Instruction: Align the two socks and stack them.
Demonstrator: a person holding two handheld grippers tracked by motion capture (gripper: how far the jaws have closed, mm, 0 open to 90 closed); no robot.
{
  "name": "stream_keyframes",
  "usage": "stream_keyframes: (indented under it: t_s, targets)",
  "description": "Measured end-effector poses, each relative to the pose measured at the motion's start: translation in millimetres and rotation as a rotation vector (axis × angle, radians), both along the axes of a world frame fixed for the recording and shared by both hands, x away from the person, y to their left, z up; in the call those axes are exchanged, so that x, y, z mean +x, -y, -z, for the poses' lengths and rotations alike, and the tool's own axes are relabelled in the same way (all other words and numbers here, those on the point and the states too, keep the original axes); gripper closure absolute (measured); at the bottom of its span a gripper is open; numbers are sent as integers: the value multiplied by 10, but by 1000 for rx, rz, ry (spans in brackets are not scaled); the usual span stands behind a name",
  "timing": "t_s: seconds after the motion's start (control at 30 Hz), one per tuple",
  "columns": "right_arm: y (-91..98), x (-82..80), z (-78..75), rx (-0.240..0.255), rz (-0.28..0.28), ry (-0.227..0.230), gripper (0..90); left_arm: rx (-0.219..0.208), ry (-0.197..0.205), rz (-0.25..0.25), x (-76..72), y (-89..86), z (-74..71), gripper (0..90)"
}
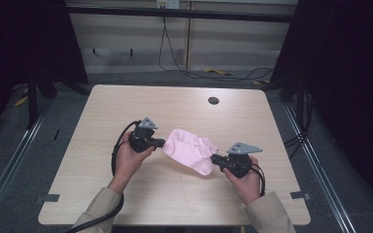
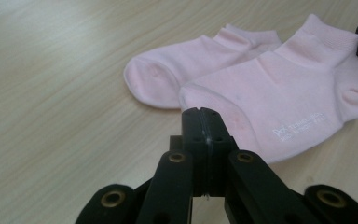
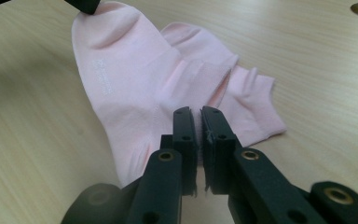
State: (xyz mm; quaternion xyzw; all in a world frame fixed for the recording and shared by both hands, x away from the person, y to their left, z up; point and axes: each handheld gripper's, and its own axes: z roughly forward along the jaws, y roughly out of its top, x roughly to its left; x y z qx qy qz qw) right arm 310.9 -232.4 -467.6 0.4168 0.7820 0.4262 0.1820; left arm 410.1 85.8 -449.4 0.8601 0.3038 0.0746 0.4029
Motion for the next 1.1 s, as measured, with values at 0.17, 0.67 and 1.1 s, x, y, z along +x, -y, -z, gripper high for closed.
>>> stream_keyframes:
  t_s: [0.17, 0.67, 1.1]
  targets:
    - [10, 108, -38, -28, 21, 16, 852, 2, 6, -13, 152, 101, 9, 900]
    - [73, 403, -7, -62, 64, 21, 851, 29, 3, -45, 521, 293, 131, 900]
    - [158, 554, 220, -59, 109, -44, 850, 91, -8, -56, 602, 427, 379, 890]
